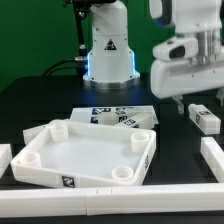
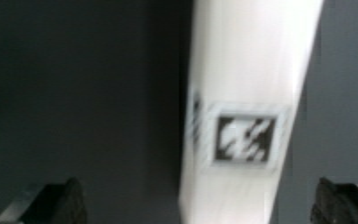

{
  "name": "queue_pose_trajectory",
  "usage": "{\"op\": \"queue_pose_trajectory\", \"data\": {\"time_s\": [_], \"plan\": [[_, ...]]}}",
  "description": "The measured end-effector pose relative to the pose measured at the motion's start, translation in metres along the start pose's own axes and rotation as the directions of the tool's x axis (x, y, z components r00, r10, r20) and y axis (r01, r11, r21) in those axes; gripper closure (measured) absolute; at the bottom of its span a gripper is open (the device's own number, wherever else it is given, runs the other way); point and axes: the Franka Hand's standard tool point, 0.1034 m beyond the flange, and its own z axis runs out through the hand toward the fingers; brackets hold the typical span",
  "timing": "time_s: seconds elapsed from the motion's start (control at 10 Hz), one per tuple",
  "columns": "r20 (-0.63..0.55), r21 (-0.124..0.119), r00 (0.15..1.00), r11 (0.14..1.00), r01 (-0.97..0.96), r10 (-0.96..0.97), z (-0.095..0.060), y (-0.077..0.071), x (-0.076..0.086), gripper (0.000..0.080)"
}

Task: Assemble desk

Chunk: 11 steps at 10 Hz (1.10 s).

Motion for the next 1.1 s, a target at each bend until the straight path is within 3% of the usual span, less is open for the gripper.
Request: {"op": "queue_pose_trajectory", "data": {"time_s": [0.1, 0.6, 0.8, 1.0, 1.1], "plan": [[-0.01, -0.001, 1.0, 1.0, -0.006, 0.006, -0.014, 0.013, 0.011, 0.0152], [0.02, 0.003, 1.0, 1.0, -0.014, 0.014, -0.006, 0.011, 0.005, 0.0151], [-0.005, 0.005, 0.977, 0.977, -0.215, 0.215, -0.015, 0.047, 0.007, 0.0151], [-0.02, 0.02, 0.972, 0.972, -0.235, 0.235, -0.015, 0.079, 0.002, 0.0151], [-0.017, 0.025, 0.945, 0.945, -0.326, 0.326, -0.015, 0.076, 0.002, 0.0151]]}}
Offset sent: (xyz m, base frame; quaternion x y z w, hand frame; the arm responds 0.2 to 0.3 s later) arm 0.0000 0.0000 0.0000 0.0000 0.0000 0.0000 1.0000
